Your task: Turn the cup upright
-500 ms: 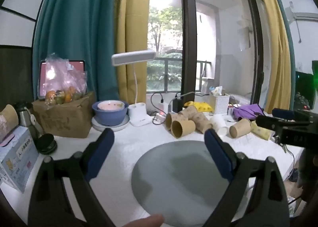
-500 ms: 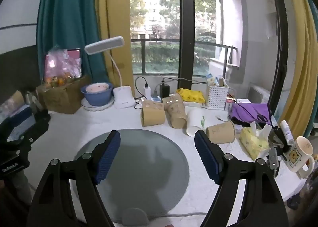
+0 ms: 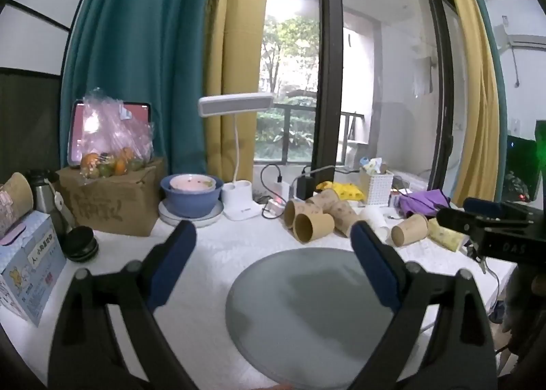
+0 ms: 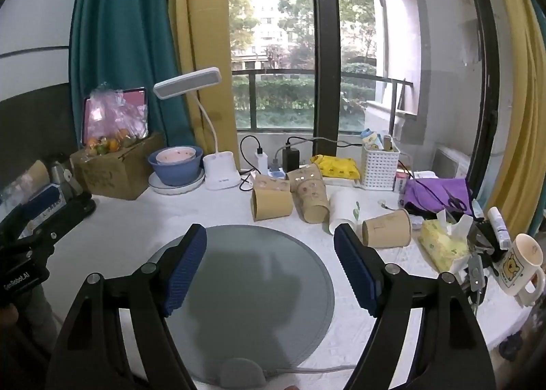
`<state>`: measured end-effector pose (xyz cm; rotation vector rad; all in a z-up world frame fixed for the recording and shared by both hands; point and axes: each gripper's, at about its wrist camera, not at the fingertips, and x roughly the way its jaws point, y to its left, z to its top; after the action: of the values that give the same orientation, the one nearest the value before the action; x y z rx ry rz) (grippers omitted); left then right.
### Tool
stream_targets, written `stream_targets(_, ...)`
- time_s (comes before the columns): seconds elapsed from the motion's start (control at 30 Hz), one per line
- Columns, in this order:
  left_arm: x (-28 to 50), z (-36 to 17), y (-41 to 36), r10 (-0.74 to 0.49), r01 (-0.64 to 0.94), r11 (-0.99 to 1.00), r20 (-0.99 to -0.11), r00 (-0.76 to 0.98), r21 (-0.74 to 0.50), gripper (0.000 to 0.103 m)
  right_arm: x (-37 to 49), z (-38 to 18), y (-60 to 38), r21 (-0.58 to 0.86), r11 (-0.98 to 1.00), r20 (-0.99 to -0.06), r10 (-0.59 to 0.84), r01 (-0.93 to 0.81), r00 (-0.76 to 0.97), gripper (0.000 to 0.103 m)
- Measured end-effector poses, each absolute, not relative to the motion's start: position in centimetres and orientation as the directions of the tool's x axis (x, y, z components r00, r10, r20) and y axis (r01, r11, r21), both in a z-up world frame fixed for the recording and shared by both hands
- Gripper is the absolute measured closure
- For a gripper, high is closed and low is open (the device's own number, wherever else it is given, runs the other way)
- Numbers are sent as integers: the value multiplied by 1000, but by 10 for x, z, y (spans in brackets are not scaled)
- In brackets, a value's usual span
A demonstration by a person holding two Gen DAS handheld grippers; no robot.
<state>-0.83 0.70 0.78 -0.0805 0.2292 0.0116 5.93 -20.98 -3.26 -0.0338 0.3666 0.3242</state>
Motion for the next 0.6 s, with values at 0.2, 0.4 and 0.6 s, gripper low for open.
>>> stream_targets(0.2, -10, 9, 7, 3, -21, 997, -223, 975, -80, 10, 56, -29, -204, 16, 945, -356, 311, -327, 881, 23)
stream_targets(0.4, -9, 10, 7, 3, -21, 996, -220, 975, -82, 10, 55, -29, -205, 17, 946, -354, 309, -324, 883, 23)
stream_targets(0.6, -10, 10, 9, 2, -21, 996, -220, 976, -83, 10, 55, -28, -204, 20, 945, -354, 311, -325, 882, 23)
